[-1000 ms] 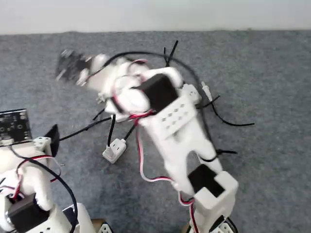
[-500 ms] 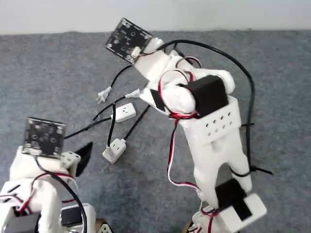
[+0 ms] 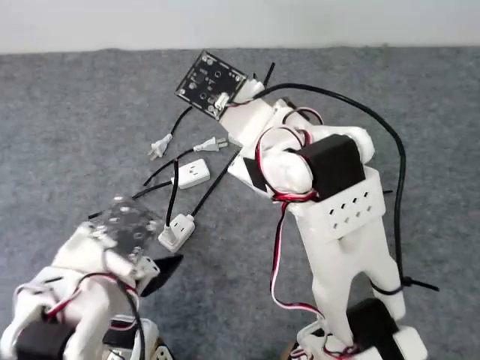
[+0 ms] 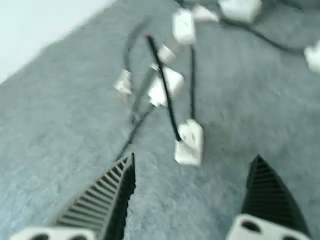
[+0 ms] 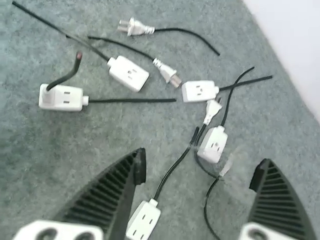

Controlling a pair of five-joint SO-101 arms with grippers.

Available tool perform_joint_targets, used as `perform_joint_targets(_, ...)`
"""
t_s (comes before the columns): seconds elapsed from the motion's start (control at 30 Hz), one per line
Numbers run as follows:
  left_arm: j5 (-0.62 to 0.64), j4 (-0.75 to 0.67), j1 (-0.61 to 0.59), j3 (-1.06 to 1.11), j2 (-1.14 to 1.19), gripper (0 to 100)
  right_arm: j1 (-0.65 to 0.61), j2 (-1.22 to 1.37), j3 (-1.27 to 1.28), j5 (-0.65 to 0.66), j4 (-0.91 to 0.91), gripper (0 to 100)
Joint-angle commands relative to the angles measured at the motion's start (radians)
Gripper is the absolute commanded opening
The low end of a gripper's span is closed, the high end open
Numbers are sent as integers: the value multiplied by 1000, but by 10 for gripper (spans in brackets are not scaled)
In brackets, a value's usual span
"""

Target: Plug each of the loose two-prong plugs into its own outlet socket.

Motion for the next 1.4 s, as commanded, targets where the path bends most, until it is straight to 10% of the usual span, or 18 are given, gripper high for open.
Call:
perform_joint_targets(0.0,-84,-71,37,179,5,350,12,-65,46,-14,38,337)
perform_joint_targets(0.4,-176,-618,100,670,12,350,10,-211,315,-52,-28,337)
perform_joint_targets(1.37,-209,-1019,109,937,17,352,5,-552,893,-107,-346,338)
